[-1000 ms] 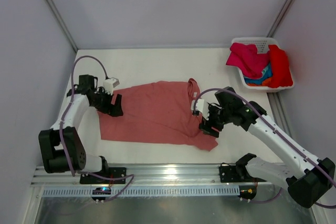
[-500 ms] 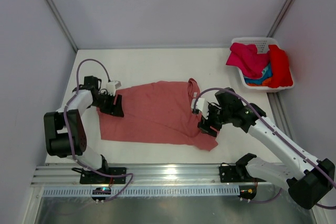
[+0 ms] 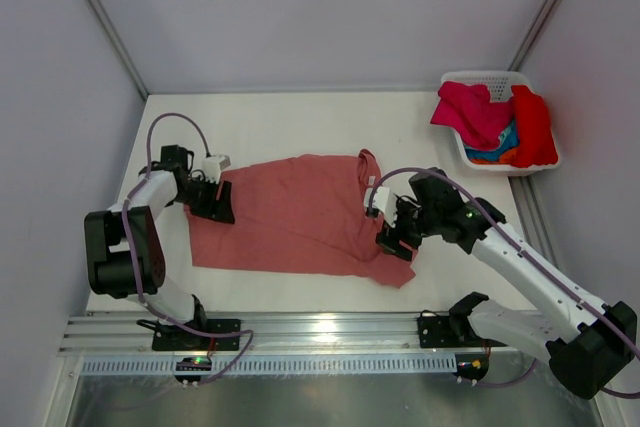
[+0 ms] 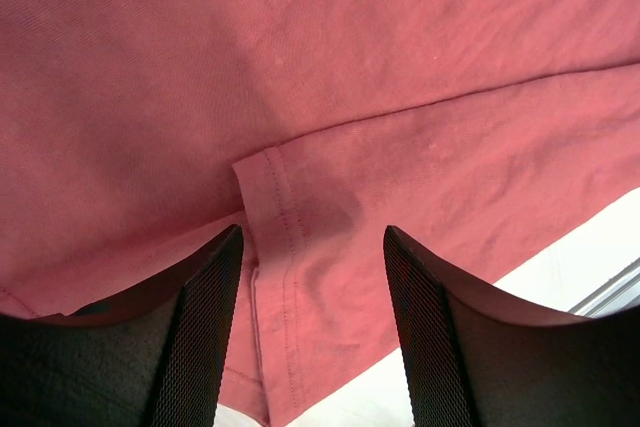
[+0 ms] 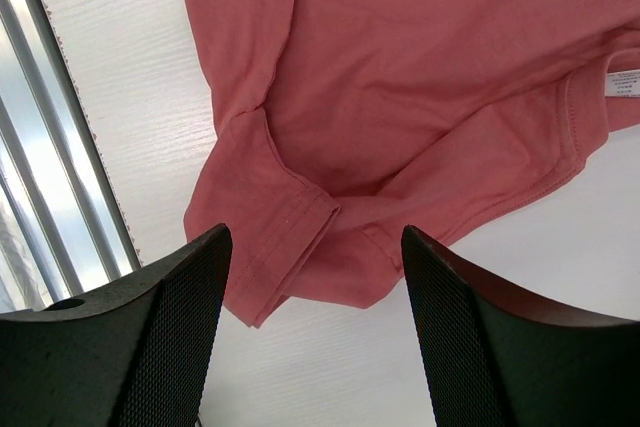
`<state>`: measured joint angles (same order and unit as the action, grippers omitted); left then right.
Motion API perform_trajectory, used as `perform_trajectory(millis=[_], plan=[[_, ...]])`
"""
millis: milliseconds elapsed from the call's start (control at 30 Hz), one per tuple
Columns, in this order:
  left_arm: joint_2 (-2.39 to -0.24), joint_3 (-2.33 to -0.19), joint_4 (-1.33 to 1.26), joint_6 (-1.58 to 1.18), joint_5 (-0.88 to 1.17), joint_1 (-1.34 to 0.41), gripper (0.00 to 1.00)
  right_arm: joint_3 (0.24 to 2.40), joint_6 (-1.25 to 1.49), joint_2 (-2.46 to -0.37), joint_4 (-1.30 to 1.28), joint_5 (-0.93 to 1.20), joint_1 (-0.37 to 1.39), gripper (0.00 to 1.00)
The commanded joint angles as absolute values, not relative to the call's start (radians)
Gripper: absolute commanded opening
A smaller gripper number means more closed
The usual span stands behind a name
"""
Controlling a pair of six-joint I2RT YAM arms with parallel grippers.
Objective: Fold and stack the t-shirts
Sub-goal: Flatten the tshirt out
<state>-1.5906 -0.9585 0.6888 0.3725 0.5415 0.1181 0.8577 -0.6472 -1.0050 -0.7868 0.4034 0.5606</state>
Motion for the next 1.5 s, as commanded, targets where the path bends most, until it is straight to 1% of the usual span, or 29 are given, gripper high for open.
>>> perform_trajectory(millis=[0,100,233,333,367,433,467,500,533,633,700,833,1067,1200,1300,1467], plan=[[-1.569,-0.963,0.666,0.370,0.509,0.123,0.61,0.854,-0.629,-0.986,-0.755,0.417,0.557,0.73],[-1.560,-0.959,0.664,0.368,0.489,0.121,0.62,0.854,-0.629,-0.986,-0.753,0.420,0.557,0.73],[-1.560,-0.959,0.672,0.370,0.506,0.123,0.60,0.854,-0.627,-0.986,-0.750,0.420,0.557,0.73],[-1.569,-0.960,0.680,0.376,0.532,0.121,0.47,0.854,-0.626,-0.986,-0.749,0.419,0.557,0.73],[-1.574,-0.962,0.683,0.377,0.540,0.123,0.37,0.854,-0.626,-0.986,-0.749,0.419,0.557,0.73],[-1.588,-0.966,0.701,0.390,0.567,0.123,0.29,0.853,-0.626,-0.986,-0.749,0.417,0.557,0.73],[-1.592,-0.972,0.709,0.394,0.575,0.123,0.20,0.851,-0.626,-0.986,-0.747,0.417,0.557,0.73],[-1.597,-0.976,0.719,0.397,0.581,0.123,0.16,0.851,-0.626,-0.985,-0.747,0.417,0.555,0.73],[-1.603,-0.977,0.722,0.397,0.580,0.123,0.08,0.850,-0.626,-0.986,-0.747,0.414,0.557,0.73],[-1.606,-0.988,0.736,0.399,0.584,0.123,0.05,0.848,-0.626,-0.986,-0.742,0.410,0.557,0.73],[-1.603,-0.992,0.741,0.400,0.586,0.123,0.00,0.848,-0.626,-0.986,-0.741,0.408,0.557,0.73],[-1.572,-0.999,0.746,0.393,0.595,0.123,0.00,0.844,-0.623,-0.989,-0.735,0.399,0.557,0.73],[-1.444,-1.048,0.750,0.338,0.589,0.123,0.00,0.836,-0.620,-0.989,-0.727,0.396,0.557,0.73],[-1.341,-1.115,0.817,0.304,0.638,0.123,0.00,0.831,-0.620,-0.991,-0.726,0.397,0.557,0.73],[-1.312,-1.178,0.902,0.302,0.690,0.123,0.00,0.831,-0.620,-0.994,-0.727,0.399,0.557,0.73],[-1.259,-1.244,1.046,0.398,0.724,0.123,0.00,0.830,-0.621,-0.994,-0.730,0.400,0.557,0.73]])
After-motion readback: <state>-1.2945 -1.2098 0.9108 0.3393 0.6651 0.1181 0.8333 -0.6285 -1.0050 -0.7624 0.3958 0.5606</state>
